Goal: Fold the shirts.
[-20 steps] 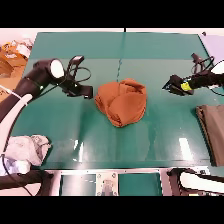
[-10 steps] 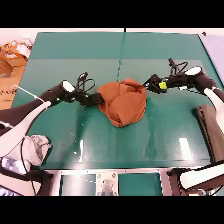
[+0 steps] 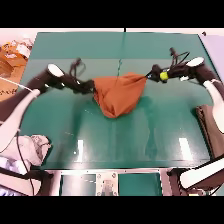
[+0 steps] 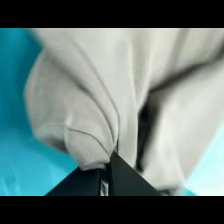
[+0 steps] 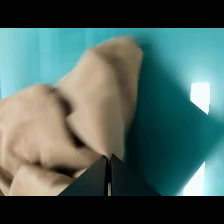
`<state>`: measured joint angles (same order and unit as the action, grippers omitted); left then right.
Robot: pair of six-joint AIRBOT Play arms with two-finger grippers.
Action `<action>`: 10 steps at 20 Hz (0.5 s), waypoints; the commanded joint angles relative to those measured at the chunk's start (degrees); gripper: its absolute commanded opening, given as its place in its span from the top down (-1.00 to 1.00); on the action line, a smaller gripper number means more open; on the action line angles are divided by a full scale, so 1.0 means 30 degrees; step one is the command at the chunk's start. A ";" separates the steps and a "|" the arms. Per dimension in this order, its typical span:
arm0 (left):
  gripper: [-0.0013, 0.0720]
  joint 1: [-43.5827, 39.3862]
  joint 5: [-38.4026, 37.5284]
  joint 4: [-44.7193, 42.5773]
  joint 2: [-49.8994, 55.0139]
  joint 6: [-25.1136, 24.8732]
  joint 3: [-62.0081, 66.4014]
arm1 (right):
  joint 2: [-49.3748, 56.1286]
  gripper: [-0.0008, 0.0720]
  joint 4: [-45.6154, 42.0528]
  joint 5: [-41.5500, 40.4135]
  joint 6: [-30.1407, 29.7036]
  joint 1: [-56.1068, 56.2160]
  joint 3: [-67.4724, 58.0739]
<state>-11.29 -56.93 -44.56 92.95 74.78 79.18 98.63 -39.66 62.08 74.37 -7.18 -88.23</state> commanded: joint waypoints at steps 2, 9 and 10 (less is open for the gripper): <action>0.90 0.0860 -0.3512 -0.1173 -0.3271 -0.0051 0.4459 | -0.4554 0.94 0.0000 0.1107 -0.0036 -0.0750 -0.1421; 0.89 0.0845 -0.4466 -0.4095 -0.8546 -0.0124 0.8451 | -1.4447 0.94 -0.3854 0.1005 -0.0015 -0.2062 -0.1377; 0.89 0.0845 -0.4779 -0.3993 -0.8867 -0.0109 0.8451 | -1.5212 0.94 -0.4000 0.1406 0.0000 -0.2040 -0.1166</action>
<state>-8.88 -69.63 -53.80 71.16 74.72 102.00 61.91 -46.65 64.55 74.28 -12.58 -92.12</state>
